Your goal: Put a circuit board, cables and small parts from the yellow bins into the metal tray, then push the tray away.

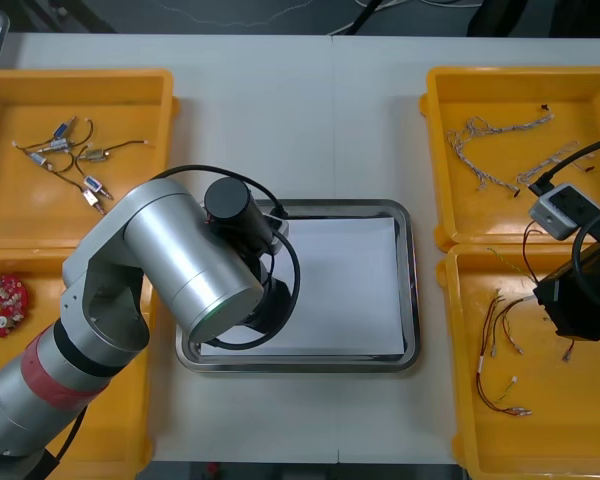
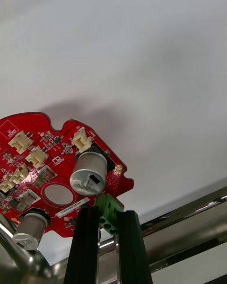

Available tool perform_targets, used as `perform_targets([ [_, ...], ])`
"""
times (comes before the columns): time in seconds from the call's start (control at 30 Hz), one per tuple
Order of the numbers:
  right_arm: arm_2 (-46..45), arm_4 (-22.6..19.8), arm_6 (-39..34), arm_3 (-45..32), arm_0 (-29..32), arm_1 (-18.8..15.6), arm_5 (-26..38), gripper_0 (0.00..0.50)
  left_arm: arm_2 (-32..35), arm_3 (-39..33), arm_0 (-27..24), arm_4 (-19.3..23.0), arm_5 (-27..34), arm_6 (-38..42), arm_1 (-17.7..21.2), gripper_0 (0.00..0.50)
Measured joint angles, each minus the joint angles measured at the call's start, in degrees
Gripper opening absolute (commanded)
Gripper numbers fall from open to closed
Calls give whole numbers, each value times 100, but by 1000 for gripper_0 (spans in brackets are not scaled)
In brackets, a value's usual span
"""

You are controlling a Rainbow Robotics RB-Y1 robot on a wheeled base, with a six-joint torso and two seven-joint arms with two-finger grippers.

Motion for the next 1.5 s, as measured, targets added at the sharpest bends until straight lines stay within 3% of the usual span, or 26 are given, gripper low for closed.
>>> perform_targets([
  [0.9,0,0,0,0,-1,0,0,0,-4,-67,544,-256,-175,-178,1,0],
  [0.97,0,0,0,0,-1,0,0,0,-4,-69,544,-260,-175,-178,1,109],
  [1.0,0,0,0,0,-1,0,0,0,-4,-70,545,-261,-175,-178,1,196],
  [1.1,0,0,0,0,-1,0,0,0,-4,-72,545,-263,-178,-178,1,307],
  [1.13,0,0,0,0,-1,0,0,0,-4,-72,545,-264,-178,-178,1,376],
  [1.27,0,0,0,0,-1,0,0,0,-4,-74,545,-264,-196,-178,1,460],
  [1.5,0,0,0,0,-1,0,0,0,-4,-97,544,-263,-204,-178,1,470],
])
